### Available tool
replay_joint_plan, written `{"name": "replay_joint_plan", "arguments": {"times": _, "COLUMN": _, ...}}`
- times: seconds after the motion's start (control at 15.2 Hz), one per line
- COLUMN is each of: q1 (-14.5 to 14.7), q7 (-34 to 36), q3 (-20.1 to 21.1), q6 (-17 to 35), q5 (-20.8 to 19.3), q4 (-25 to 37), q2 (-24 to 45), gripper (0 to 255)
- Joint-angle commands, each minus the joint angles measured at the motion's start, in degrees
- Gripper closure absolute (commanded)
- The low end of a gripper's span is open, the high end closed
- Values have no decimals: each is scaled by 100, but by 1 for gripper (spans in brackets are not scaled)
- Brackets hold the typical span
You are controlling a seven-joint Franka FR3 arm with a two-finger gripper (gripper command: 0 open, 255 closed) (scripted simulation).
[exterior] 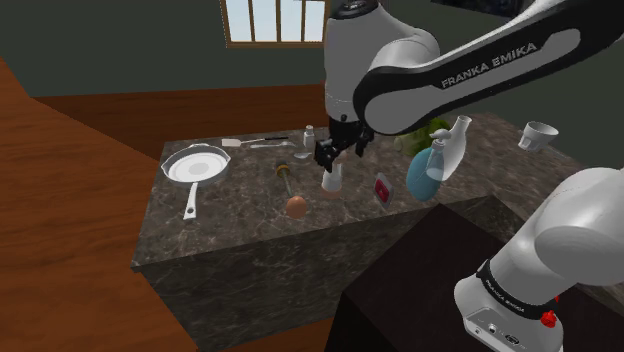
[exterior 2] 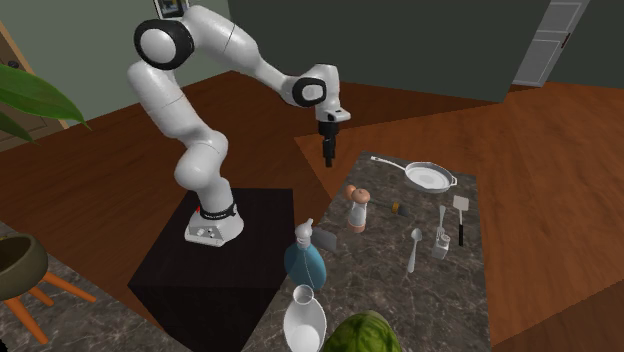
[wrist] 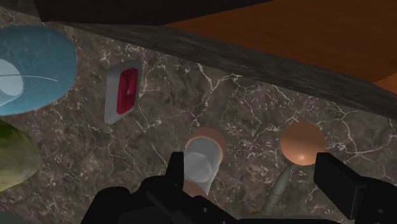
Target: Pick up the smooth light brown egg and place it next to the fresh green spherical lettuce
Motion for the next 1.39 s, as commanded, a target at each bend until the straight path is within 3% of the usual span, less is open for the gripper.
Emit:
{"name": "replay_joint_plan", "arguments": {"times": 0.0, "q1": -90, "q7": 401, "q3": 189, "q6": 297, "q5": -261, "q4": 112, "q2": 466, "gripper": 0}}
{"name": "replay_joint_plan", "arguments": {"times": 0.4, "q1": -225, "q7": 1815, "q3": 551, "q6": 818, "q5": -1477, "q4": 718, "q2": 2005, "gripper": 0}}
{"name": "replay_joint_plan", "arguments": {"times": 0.86, "q1": 237, "q7": 3273, "q3": 282, "q6": 885, "q5": -2927, "q4": 1848, "q2": 3832, "gripper": 0}}
{"name": "replay_joint_plan", "arguments": {"times": 1.32, "q1": 376, "q7": 3612, "q3": 2, "q6": 1154, "q5": -3400, "q4": 2048, "q2": 4409, "gripper": 0}}
